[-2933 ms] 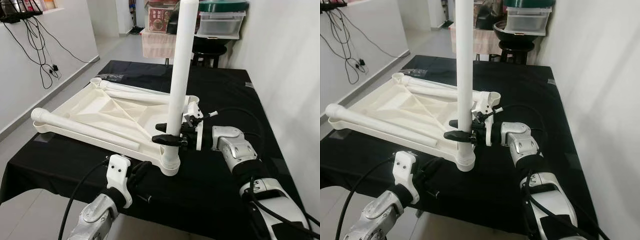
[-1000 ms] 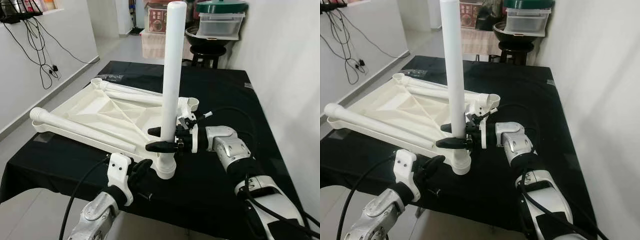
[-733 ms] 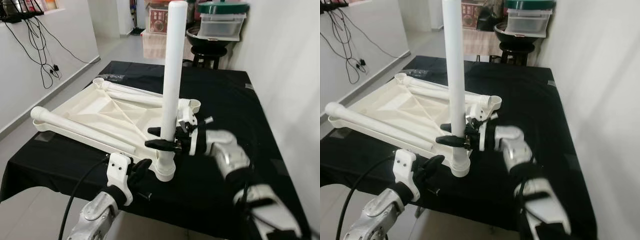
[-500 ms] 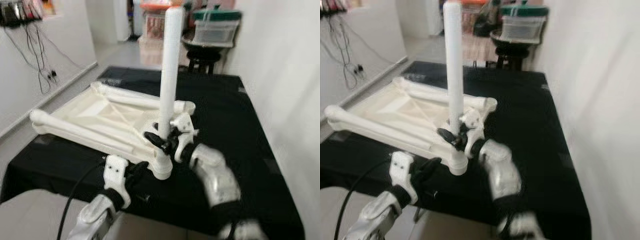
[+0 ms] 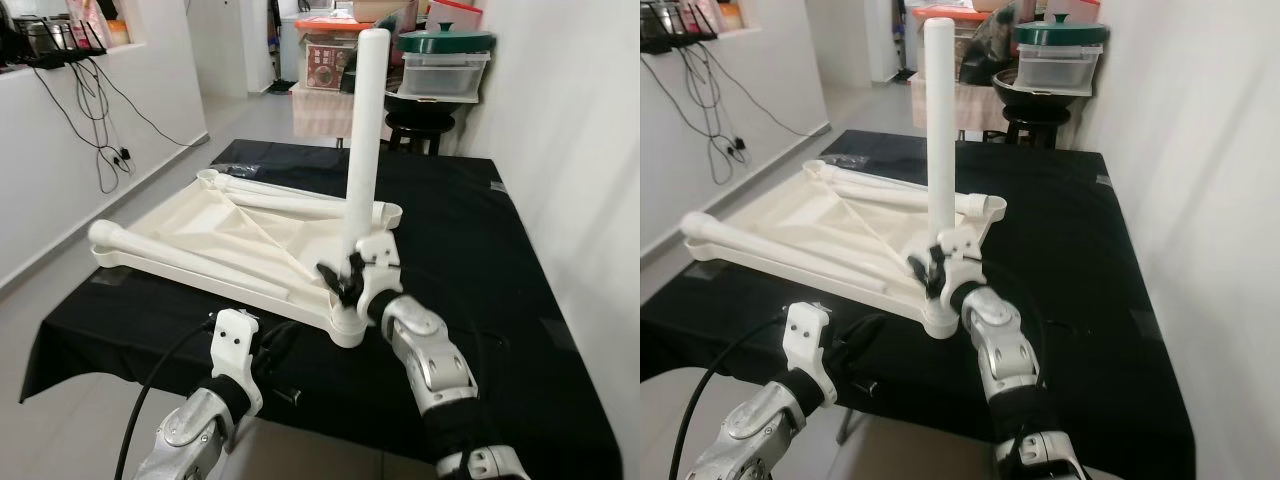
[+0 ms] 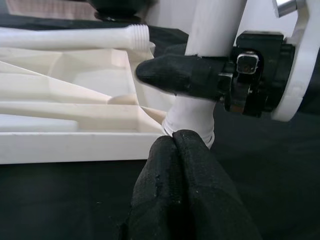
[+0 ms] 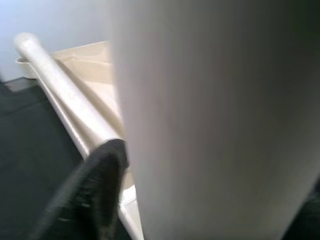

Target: Building children table

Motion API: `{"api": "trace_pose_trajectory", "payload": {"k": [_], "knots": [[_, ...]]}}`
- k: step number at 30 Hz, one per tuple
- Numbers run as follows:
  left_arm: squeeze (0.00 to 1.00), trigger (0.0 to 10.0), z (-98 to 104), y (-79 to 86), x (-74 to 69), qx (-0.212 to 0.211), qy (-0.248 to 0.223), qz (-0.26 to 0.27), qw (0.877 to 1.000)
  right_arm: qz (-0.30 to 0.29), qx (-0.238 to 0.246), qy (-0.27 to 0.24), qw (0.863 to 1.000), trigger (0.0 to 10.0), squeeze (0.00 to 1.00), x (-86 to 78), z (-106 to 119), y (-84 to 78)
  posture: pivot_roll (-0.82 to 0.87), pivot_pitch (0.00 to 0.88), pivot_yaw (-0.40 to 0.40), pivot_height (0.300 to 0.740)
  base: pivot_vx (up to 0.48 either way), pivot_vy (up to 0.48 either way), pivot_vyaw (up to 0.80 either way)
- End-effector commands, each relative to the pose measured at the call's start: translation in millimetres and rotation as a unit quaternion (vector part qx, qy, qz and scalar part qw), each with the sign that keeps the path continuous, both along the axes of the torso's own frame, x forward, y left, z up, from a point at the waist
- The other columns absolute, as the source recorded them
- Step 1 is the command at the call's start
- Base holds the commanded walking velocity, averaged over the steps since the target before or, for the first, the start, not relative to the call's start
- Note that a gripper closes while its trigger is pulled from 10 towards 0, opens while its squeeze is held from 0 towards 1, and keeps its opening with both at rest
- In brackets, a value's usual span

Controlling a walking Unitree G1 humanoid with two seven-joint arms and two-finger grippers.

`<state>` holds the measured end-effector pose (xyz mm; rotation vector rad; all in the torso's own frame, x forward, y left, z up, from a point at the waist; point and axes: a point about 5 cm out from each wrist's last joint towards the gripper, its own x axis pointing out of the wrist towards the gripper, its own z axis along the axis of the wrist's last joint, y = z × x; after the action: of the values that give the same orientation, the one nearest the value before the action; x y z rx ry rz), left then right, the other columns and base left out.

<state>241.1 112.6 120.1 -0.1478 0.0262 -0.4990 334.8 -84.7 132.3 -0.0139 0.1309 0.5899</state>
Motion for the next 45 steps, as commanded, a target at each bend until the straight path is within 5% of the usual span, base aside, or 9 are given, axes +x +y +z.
{"api": "trace_pose_trajectory", "payload": {"k": [1,8,9,11,20,21,23,32,45], "knots": [[0.0,10.0,-0.2,-1.3,1.0,0.0,0.002,-0.002,1.0,0.056,0.032,-0.016,0.998,10.0,1.0,-0.5,14.9,6.3,0.02,0.0,-0.024,0.74,0.0,0.0,0.0],[0.0,10.0,-0.2,-2.7,2.0,-0.001,0.001,-0.002,1.0,0.146,0.053,-0.023,0.988,10.0,1.0,4.9,31.4,-5.9,0.03,0.0,-0.035,0.74,0.0,0.0,0.0],[0.0,10.0,-0.1,-2.9,2.2,-0.001,0.0,-0.001,1.0,0.18,0.043,-0.024,0.982,10.0,0.16,7.4,33.9,-10.1,0.03,0.0,-0.038,0.74,0.0,0.0,0.0],[0.0,10.0,0.0,-3.0,2.3,-0.001,0.0,0.0,1.0,0.216,0.029,-0.023,0.976,10.0,0.0,9.9,35.1,-13.3,0.03,0.0,-0.038,0.74,0.0,0.0,0.0],[0.0,10.0,-0.7,-4.9,3.5,0.001,0.0,-0.002,1.0,0.302,-0.005,0.01,0.953,10.0,0.0,21.2,34.1,-17.8,0.04,0.0,-0.038,0.74,0.0,0.0,0.0],[0.0,10.0,-0.9,-5.4,3.5,0.001,0.0,-0.003,1.0,0.325,0.007,0.014,0.946,0.6,0.0,21.1,37.2,-18.0,0.04,0.0,-0.037,0.74,0.0,0.0,0.0],[0.0,10.0,-1.2,-5.8,3.3,0.001,0.0,-0.003,1.0,0.35,0.021,0.019,0.936,0.0,0.0,19.3,39.5,-18.7,0.04,0.0,-0.036,0.74,0.0,0.0,0.0],[0.0,10.0,-1.8,-6.8,3.0,0.001,0.001,-0.002,1.0,0.352,0.038,0.014,0.935,0.0,0.0,15.3,35.0,-23.4,0.03,0.0,-0.03,0.74,0.0,0.0,0.0],[0.0,10.0,-0.5,-1.3,3.5,0.0,-0.001,0.0,1.0,-0.109,-0.014,0.023,0.994,0.0,0.0,-0.3,-9.4,-28.4,-0.02,0.0,-0.004,0.74,0.0,0.0,0.0]]}}
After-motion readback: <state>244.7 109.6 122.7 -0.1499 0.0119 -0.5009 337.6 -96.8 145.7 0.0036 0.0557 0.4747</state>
